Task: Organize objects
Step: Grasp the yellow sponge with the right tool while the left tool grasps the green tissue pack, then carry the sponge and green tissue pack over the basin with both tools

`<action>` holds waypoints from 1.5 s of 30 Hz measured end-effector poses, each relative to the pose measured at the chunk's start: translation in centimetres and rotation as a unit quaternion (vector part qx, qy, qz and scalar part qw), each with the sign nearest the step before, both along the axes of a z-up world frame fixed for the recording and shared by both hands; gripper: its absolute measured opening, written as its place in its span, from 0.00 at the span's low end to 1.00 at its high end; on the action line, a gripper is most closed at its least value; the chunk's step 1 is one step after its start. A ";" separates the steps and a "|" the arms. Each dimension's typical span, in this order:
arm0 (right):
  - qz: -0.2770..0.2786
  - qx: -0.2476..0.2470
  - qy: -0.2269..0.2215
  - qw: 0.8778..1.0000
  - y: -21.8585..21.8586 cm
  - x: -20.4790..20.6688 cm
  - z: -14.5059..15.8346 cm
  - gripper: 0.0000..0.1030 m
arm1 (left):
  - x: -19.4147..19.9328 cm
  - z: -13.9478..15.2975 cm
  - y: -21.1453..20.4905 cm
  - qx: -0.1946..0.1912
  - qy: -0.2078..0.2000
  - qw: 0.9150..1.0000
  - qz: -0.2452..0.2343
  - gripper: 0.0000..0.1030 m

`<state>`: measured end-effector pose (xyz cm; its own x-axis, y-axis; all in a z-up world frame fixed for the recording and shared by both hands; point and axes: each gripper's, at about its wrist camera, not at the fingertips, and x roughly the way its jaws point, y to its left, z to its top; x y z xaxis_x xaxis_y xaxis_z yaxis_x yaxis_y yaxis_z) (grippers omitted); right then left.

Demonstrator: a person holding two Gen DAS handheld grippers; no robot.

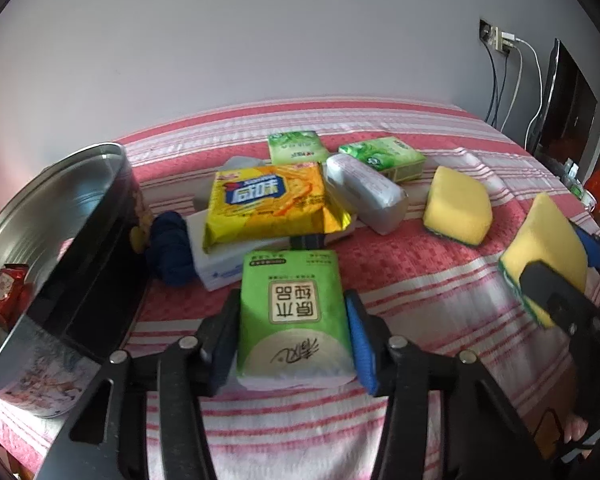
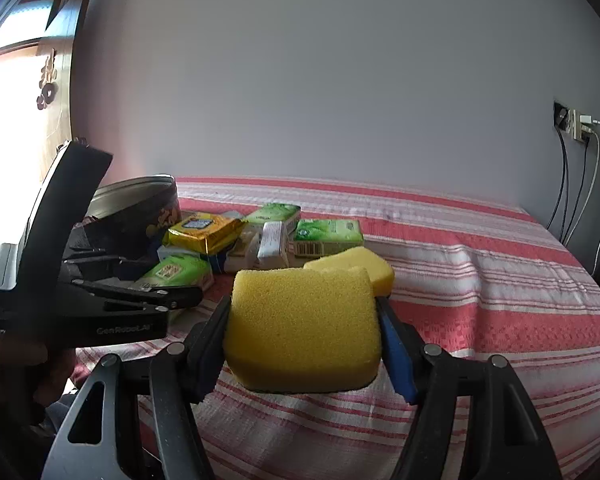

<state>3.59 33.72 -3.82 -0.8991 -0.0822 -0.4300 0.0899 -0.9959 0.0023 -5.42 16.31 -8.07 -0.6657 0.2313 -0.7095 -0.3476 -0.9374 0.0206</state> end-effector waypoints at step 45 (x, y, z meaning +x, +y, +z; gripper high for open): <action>0.109 0.033 0.098 0.989 -8.5 -3.2 7.4 0.67 | 1.9 6.7 -11.4 0.015 0.155 0.980 0.123 0.48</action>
